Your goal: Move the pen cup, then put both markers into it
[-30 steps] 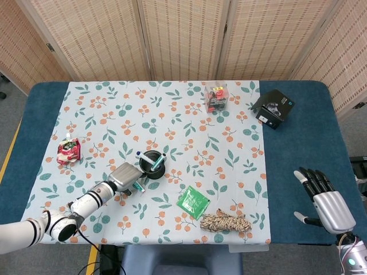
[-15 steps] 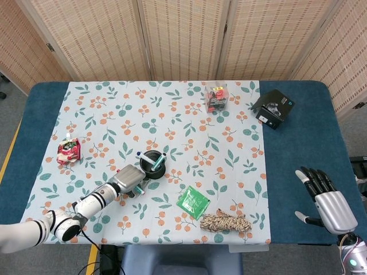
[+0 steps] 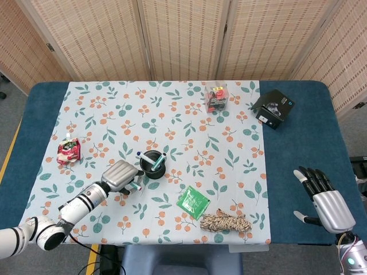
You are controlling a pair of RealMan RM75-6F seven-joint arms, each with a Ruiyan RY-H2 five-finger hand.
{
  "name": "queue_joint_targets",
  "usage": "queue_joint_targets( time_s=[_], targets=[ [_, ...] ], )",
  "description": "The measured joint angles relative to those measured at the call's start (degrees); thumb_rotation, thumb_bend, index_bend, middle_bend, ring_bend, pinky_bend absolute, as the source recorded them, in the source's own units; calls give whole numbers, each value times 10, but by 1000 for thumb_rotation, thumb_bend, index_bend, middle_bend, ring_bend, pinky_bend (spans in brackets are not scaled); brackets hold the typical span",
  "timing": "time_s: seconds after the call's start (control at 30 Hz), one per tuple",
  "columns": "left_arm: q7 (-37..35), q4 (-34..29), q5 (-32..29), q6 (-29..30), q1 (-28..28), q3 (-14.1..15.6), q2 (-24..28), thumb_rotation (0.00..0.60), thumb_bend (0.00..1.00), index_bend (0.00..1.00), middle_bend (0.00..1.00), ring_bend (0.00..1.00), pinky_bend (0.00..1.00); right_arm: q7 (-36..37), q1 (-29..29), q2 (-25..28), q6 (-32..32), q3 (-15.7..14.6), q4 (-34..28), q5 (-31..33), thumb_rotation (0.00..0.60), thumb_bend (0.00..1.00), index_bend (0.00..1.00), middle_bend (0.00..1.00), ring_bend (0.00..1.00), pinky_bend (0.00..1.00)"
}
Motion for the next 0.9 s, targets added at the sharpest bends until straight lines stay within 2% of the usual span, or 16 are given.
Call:
queue_joint_targets(
  time_s=[0.17, 0.3, 0.4, 0.57, 0.67, 0.9],
  targets=[
    [-59, -111, -28, 37, 28, -27, 80, 600, 372, 650, 1000, 935, 933, 0, 1, -1, -2, 1, 0, 0, 600, 128, 0, 0, 0, 0],
    [-141, -170, -56, 63, 50, -62, 132, 600, 372, 662, 1000, 936, 935, 4, 6, -2, -8, 2, 3, 3, 600, 127, 0, 0, 0, 0],
    [-194, -198, -94, 83, 62, -94, 148, 600, 372, 664, 1000, 936, 938, 7, 8, -2, -11, 3, 5, 4, 600, 130, 0, 0, 0, 0],
    [-276, -209, -159, 99, 63, -153, 125, 600, 372, 663, 1000, 936, 939, 15, 9, -1, -11, 4, 7, 6, 600, 134, 0, 0, 0, 0],
    [-309, -202, -182, 94, 54, -174, 94, 600, 372, 664, 1000, 936, 939, 17, 7, -1, -6, 5, 8, 6, 600, 134, 0, 0, 0, 0],
    [-337, -148, -204, 78, 32, -191, 11, 600, 371, 664, 1000, 936, 939, 30, 3, 3, 5, 4, 11, 1, 600, 133, 0, 0, 0, 0]
  ],
)
